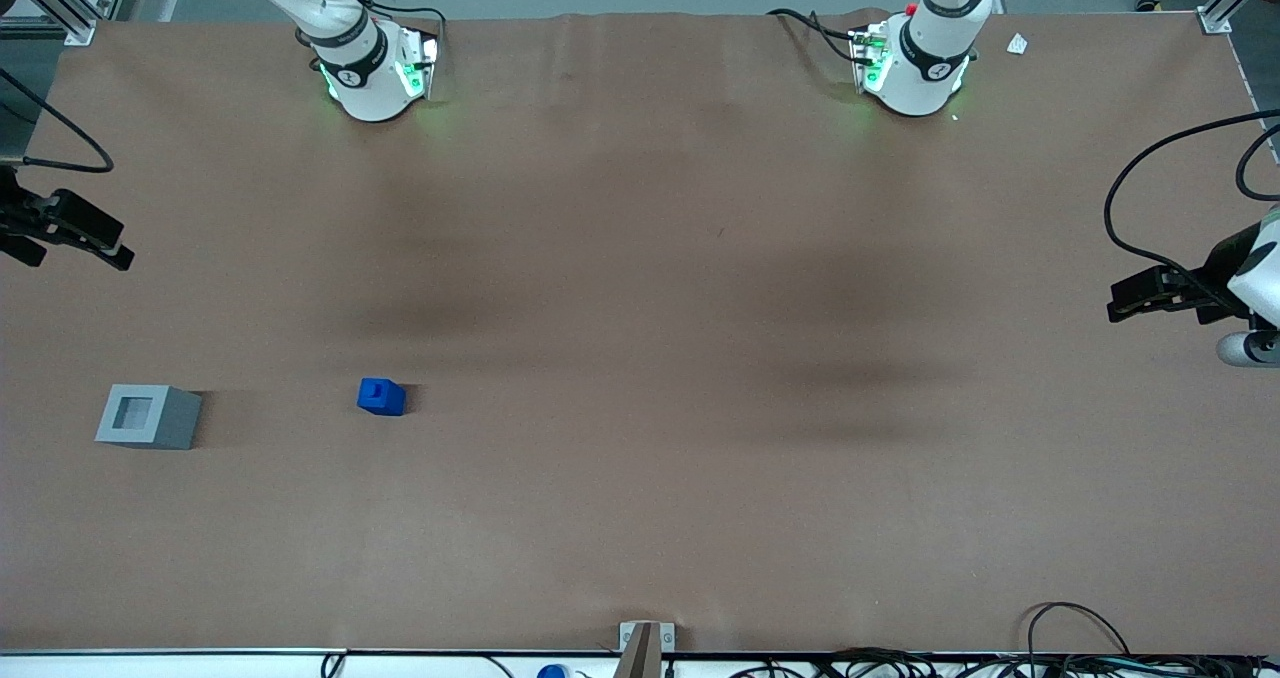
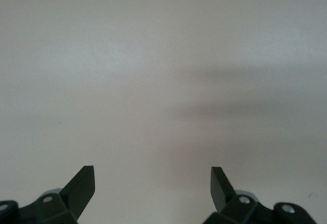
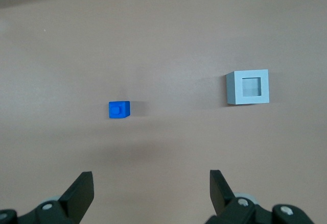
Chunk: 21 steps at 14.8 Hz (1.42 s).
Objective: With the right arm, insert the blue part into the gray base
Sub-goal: 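Move the open right gripper over the blue block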
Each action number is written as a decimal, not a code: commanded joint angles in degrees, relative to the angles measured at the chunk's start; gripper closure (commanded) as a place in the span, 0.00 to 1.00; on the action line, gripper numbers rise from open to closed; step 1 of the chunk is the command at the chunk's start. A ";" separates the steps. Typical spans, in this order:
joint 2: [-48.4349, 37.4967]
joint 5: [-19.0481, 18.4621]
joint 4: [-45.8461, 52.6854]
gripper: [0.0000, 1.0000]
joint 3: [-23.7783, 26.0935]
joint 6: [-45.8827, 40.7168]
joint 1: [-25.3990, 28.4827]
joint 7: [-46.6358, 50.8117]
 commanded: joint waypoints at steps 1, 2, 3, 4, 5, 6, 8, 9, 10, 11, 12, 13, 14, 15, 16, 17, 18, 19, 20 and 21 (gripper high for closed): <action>-0.52 -0.20 -0.32 0.00 0.68 -0.47 -0.55 0.52; -0.52 -0.28 -0.24 0.00 0.77 -0.56 -0.55 0.60; -0.52 -0.28 -0.32 0.00 0.77 -0.21 -0.64 0.69; -0.43 0.32 -0.24 0.00 0.68 -0.30 -0.90 0.69; -0.43 0.42 -1.28 0.00 0.59 0.05 -0.82 0.69; -0.43 0.33 -1.47 0.00 0.59 -0.21 -0.73 0.61; -0.43 0.33 -3.47 0.00 0.68 0.31 -0.47 0.60; -0.43 0.42 -4.27 0.00 0.77 1.45 -0.64 0.60; -0.43 0.42 -4.45 0.00 0.77 2.16 -0.55 0.52; -0.17 0.42 -4.63 0.00 0.77 2.34 -0.29 0.52; 0.44 0.42 -4.89 0.00 0.86 2.77 0.06 0.52; 1.32 0.42 -5.33 0.00 0.86 3.91 0.84 0.60; 2.02 0.42 -6.29 0.00 0.86 5.57 1.46 0.60; 3.25 0.42 -6.30 0.00 0.86 5.94 2.08 0.69; 5.00 0.42 -6.39 0.00 0.86 6.46 3.04 0.78; 6.50 0.42 -6.39 0.00 0.86 7.34 3.83 0.78; 7.99 0.42 -6.39 0.00 0.86 8.92 4.10 0.78; 9.84 0.51 -6.39 0.00 0.94 10.15 4.45 0.87; 11.16 0.51 -6.39 0.00 0.95 11.64 5.15 1.13; 12.48 0.59 -6.56 0.00 0.86 13.40 5.86 3.74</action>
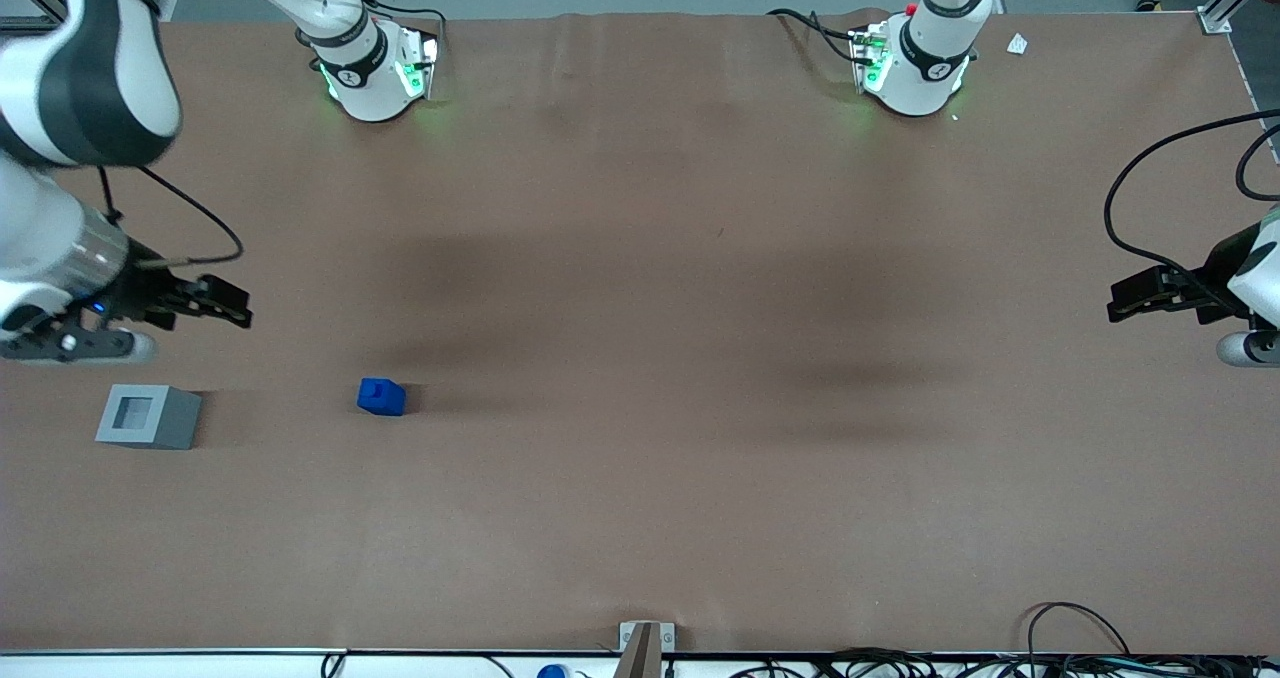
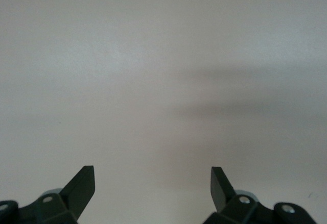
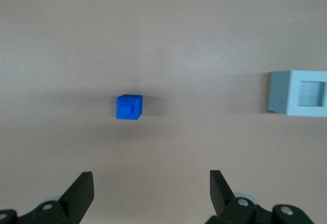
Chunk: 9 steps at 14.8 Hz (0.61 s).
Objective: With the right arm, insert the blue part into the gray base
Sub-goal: 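Move the open right gripper over the blue block, then lower the right gripper around the blue block and close it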
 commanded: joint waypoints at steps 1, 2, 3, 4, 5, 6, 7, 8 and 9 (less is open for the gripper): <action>3.68 0.38 -0.03 0.00 -0.05 3.83 1.70 6.42; 5.18 0.47 -0.12 0.00 -0.13 5.24 2.83 8.37; 6.50 0.47 -0.12 0.00 -0.13 6.73 3.37 9.08; 8.25 0.47 -0.12 0.00 -0.13 8.31 3.37 9.70; 9.75 0.38 -0.47 0.00 -0.13 10.07 3.55 9.79; 10.89 0.38 -1.00 0.00 -0.13 12.00 3.98 9.79; 12.04 0.38 -1.79 0.00 -0.13 14.11 4.42 9.79; 13.27 0.38 -2.31 0.00 -0.13 15.87 4.51 9.79; 14.32 0.38 -3.10 0.00 -0.13 17.80 4.86 9.79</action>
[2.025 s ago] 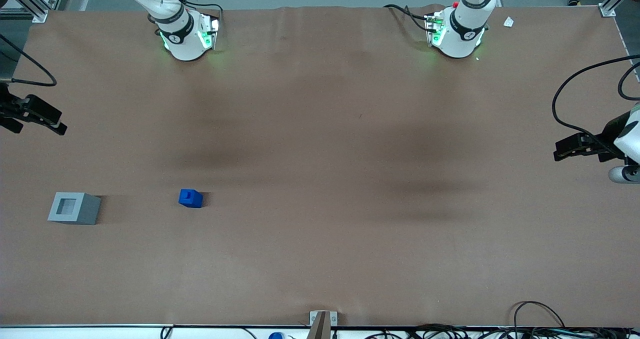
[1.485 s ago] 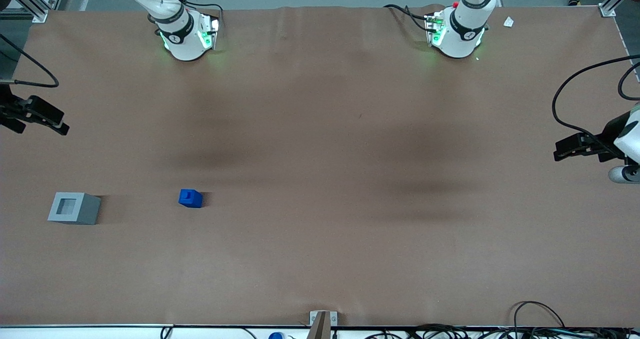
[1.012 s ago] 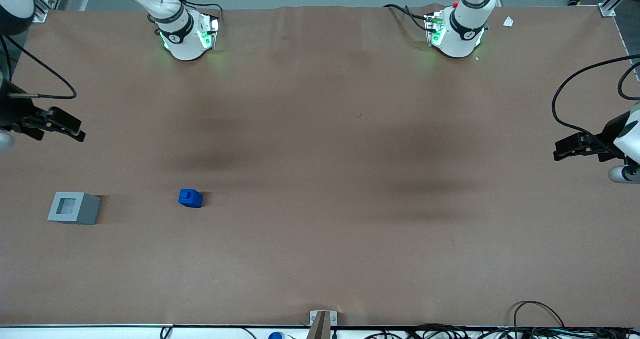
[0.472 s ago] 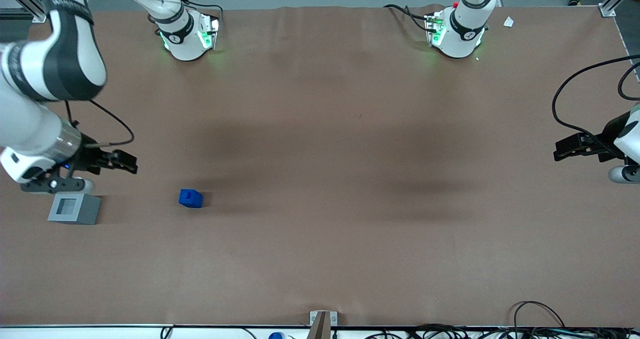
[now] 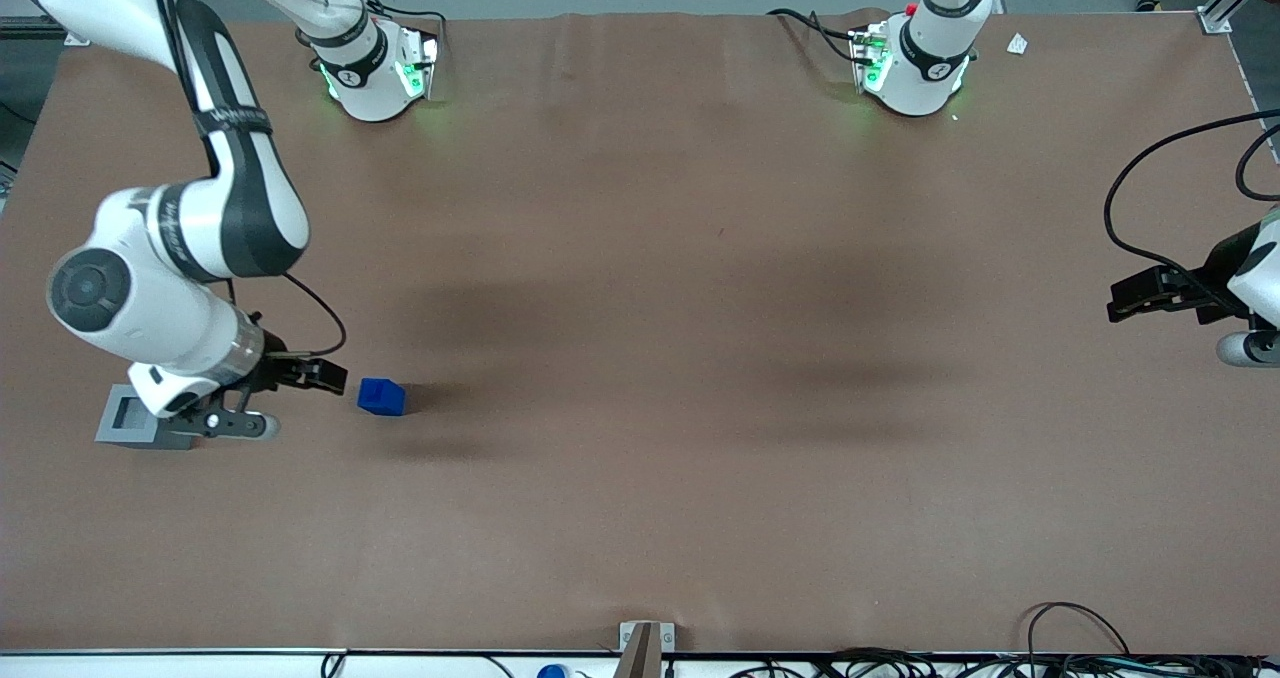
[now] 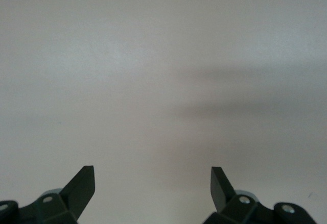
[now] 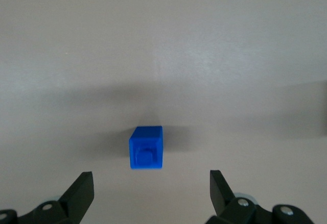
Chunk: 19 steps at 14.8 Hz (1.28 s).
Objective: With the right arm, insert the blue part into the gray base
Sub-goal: 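Lower the right gripper around the blue block and close it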
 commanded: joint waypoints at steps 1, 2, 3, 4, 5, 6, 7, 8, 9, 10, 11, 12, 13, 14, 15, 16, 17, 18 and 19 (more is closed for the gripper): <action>2.04 0.36 -2.70 0.00 -0.19 5.04 1.16 0.99; 2.83 0.36 -4.01 0.00 -0.19 7.32 1.69 0.99; 3.36 0.36 -5.07 0.00 -0.19 9.52 1.78 0.90; 3.89 0.36 -6.12 0.00 -0.19 11.28 1.78 0.99; 4.59 0.36 -6.57 0.00 -0.19 12.52 1.78 0.99; 5.12 0.44 -6.75 0.00 -0.10 13.14 1.78 1.08; 5.65 0.44 -6.75 0.00 -0.10 13.32 1.70 1.17; 6.00 0.53 -6.84 0.00 -0.10 13.41 1.70 1.25; 6.09 0.97 -7.19 0.00 -0.10 13.41 1.70 1.25; 6.09 2.02 -7.80 0.00 -0.10 13.76 1.70 1.25; 6.09 2.81 -8.41 0.00 -0.10 14.11 1.96 1.25; 6.09 2.82 -8.68 0.00 -0.10 14.55 2.31 1.25; 6.09 2.90 -9.20 0.00 -0.10 15.08 2.40 1.25; 6.09 2.90 -9.56 0.00 -0.10 15.26 2.40 1.25; 6.09 2.90 -9.65 0.03 -0.10 15.17 2.40 1.25; 6.09 2.90 -9.65 0.06 -0.10 15.08 2.40 1.17; 6.01 2.82 -9.65 0.12 -0.10 14.91 2.40 1.08; 6.09 2.82 -9.65 0.18 -0.10 14.82 2.40 1.08; 6.01 2.82 -9.56 0.24 -0.10 14.73 2.40 1.08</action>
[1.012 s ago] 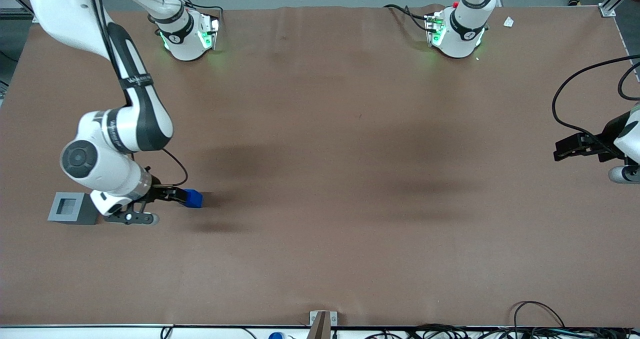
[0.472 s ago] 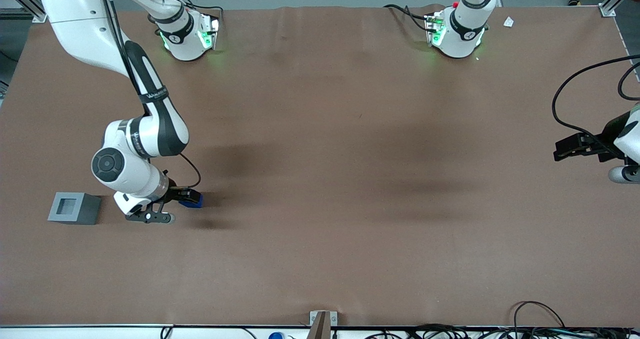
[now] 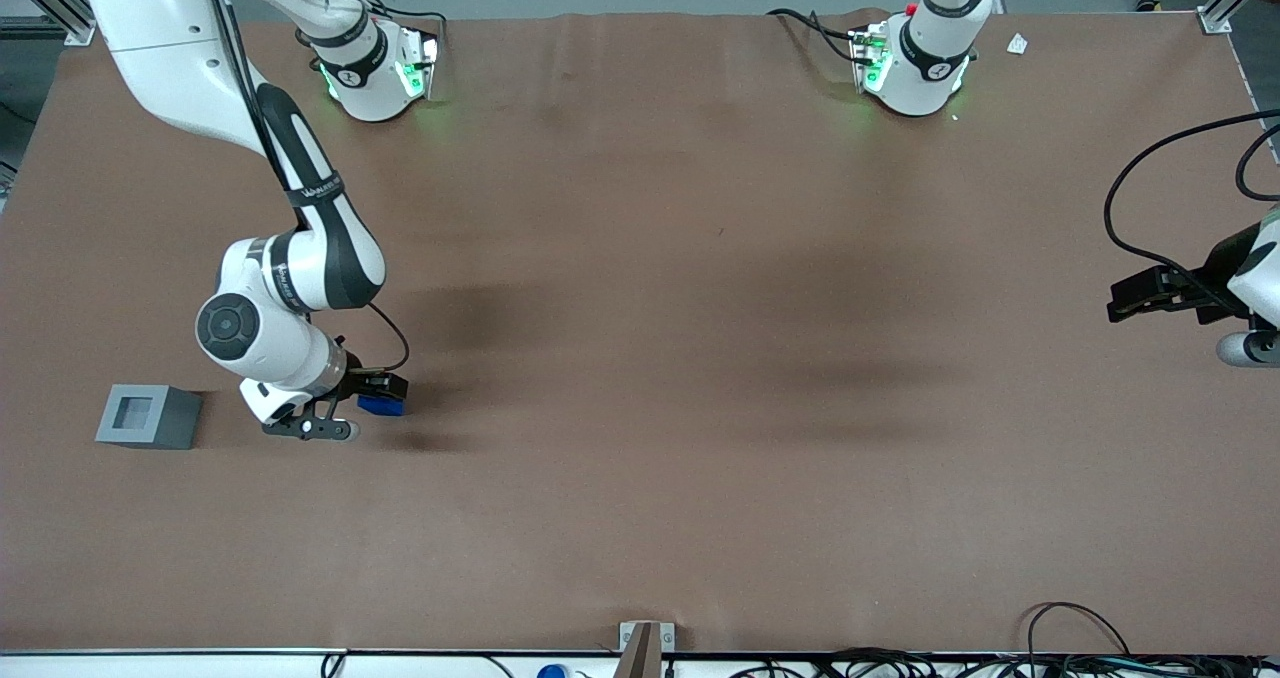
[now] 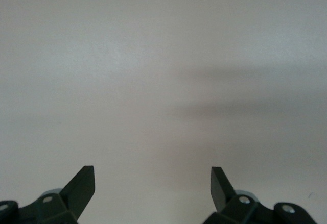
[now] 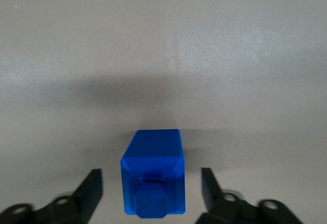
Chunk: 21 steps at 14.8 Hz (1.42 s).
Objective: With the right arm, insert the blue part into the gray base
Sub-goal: 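Lower the right gripper around the blue block and close it, then lift the blue block and carry it over the gray base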
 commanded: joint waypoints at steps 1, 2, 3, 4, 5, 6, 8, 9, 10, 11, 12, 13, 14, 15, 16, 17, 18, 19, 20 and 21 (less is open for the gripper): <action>-0.83 0.82 -1.26 0.30 -0.17 0.52 0.39 0.40; -0.91 0.82 -1.26 0.36 -0.17 0.52 0.39 0.40; -0.83 0.82 -1.26 0.41 -0.17 0.44 0.39 0.40; -0.83 0.82 -1.26 0.46 -0.17 0.35 0.39 0.40; -0.91 0.82 -1.18 0.51 -0.17 0.26 0.30 0.40; -0.91 0.82 -1.00 0.56 -0.17 0.17 0.22 0.40; -0.91 0.73 -0.39 0.62 -0.26 0.17 0.13 0.23; -1.09 0.73 0.14 0.66 -0.35 0.00 0.13 0.23; -1.26 0.64 0.66 0.69 -0.35 -0.79 -0.05 0.23; -1.61 0.47 1.63 0.71 -0.52 -1.84 -0.31 -0.12; -1.88 0.12 2.59 0.72 -0.61 -2.72 -0.92 -0.38; -2.05 -0.06 3.39 0.72 -0.61 -3.43 -1.62 -0.47; -2.40 -0.15 4.09 0.73 -0.61 -4.13 -2.33 -0.47; -3.02 -0.24 4.97 0.75 -0.70 -4.83 -3.55 -0.65; -3.20 -0.50 5.85 0.75 -0.70 -5.80 -4.35 -1.09; -3.29 -0.94 7.33 0.75 -0.70 -7.63 -5.14 -1.35; -3.29 -1.12 9.00 0.75 -0.70 -9.83 -6.63 -1.44; -3.37 -1.03 10.67 0.75 -0.61 -12.02 -8.21 -2.14; -3.72 -1.03 11.99 0.75 -0.61 -13.79 -9.44 -4.32; -4.07 -1.03 12.62 0.75 -0.52 -14.50 -10.58 -5.91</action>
